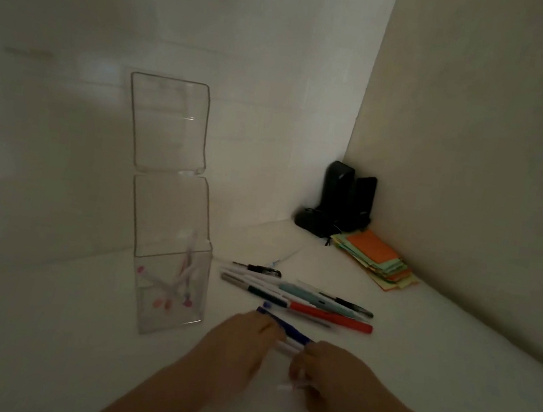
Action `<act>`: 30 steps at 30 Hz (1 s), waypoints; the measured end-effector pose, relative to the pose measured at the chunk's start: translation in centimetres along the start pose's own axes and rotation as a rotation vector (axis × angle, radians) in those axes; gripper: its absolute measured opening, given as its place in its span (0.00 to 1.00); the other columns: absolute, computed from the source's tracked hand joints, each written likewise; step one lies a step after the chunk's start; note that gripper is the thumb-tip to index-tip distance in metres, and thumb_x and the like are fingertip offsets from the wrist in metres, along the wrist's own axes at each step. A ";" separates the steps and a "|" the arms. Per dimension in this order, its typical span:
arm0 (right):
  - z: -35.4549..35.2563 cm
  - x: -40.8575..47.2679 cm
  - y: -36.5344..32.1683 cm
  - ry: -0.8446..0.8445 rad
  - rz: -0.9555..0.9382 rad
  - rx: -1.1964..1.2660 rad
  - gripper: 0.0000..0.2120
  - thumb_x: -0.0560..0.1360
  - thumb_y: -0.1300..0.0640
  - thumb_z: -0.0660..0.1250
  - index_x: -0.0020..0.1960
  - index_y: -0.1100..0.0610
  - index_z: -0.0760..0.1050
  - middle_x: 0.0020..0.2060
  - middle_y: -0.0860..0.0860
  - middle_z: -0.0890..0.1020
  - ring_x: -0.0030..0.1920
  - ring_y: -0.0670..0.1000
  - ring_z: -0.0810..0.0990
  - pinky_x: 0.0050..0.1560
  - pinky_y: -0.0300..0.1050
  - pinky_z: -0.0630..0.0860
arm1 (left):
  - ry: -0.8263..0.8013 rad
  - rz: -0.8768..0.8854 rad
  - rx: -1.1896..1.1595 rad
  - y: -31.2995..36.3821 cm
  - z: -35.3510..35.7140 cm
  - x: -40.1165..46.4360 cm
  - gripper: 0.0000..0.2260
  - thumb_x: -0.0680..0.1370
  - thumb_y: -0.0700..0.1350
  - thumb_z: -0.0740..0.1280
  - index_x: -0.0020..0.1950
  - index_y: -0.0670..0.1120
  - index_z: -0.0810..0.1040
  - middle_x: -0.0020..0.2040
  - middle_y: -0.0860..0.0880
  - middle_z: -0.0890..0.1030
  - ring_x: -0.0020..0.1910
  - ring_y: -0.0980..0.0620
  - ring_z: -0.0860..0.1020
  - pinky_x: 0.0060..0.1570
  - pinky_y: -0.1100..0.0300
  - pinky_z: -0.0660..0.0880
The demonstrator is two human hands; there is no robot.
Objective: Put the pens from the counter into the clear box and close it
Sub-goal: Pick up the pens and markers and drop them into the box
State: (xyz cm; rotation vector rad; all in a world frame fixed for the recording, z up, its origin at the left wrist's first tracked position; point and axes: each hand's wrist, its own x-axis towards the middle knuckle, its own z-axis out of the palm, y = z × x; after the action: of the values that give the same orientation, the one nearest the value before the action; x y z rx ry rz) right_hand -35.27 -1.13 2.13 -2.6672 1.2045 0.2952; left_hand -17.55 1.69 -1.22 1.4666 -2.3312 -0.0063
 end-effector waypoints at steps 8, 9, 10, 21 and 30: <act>-1.8 2.1 1.4 0.389 0.092 0.297 0.14 0.74 0.60 0.60 0.60 0.54 0.69 0.60 0.53 0.74 0.59 0.51 0.73 0.52 0.39 0.67 | -0.094 -0.034 0.340 0.0 0.0 1.4 0.15 0.72 0.46 0.56 0.57 0.44 0.69 0.58 0.43 0.73 0.54 0.43 0.71 0.52 0.51 0.68; -1.8 2.9 1.3 0.374 0.111 0.265 0.16 0.75 0.58 0.60 0.62 0.54 0.68 0.62 0.53 0.73 0.60 0.52 0.72 0.56 0.41 0.69 | -0.088 0.002 0.372 -0.3 0.0 1.0 0.14 0.69 0.48 0.57 0.51 0.45 0.72 0.52 0.45 0.76 0.48 0.45 0.73 0.47 0.53 0.71; -1.7 3.7 1.1 0.340 0.122 0.229 0.16 0.75 0.56 0.61 0.63 0.54 0.68 0.63 0.53 0.72 0.61 0.52 0.72 0.59 0.43 0.69 | -0.139 -0.018 0.367 -0.6 -0.4 0.6 0.13 0.65 0.51 0.57 0.45 0.48 0.73 0.44 0.48 0.79 0.41 0.49 0.75 0.39 0.57 0.73; -4.4 5.7 -1.8 0.230 0.128 0.504 0.05 0.76 0.57 0.60 0.51 0.54 0.67 0.46 0.52 0.77 0.45 0.51 0.77 0.44 0.40 0.74 | 0.151 -0.256 -0.288 -3.0 -6.1 -4.1 0.05 0.76 0.55 0.53 0.48 0.64 0.65 0.44 0.50 0.78 0.44 0.53 0.78 0.53 0.55 0.74; -14.6 6.4 -11.6 0.701 -0.474 1.640 0.10 0.76 0.66 0.58 0.44 0.53 0.71 0.34 0.50 0.78 0.42 0.48 0.79 0.57 0.44 0.75 | 0.687 -0.370 -0.802 -4.7 -16.2 -0.8 0.09 0.80 0.40 0.54 0.45 0.51 0.71 0.38 0.49 0.72 0.37 0.56 0.71 0.36 0.70 0.70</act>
State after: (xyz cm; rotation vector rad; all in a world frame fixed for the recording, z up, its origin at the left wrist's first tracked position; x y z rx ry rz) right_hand -20.93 -2.00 15.63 -1.3638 0.3770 -1.2119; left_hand -7.96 3.42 12.62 1.1810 -1.2559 -0.4148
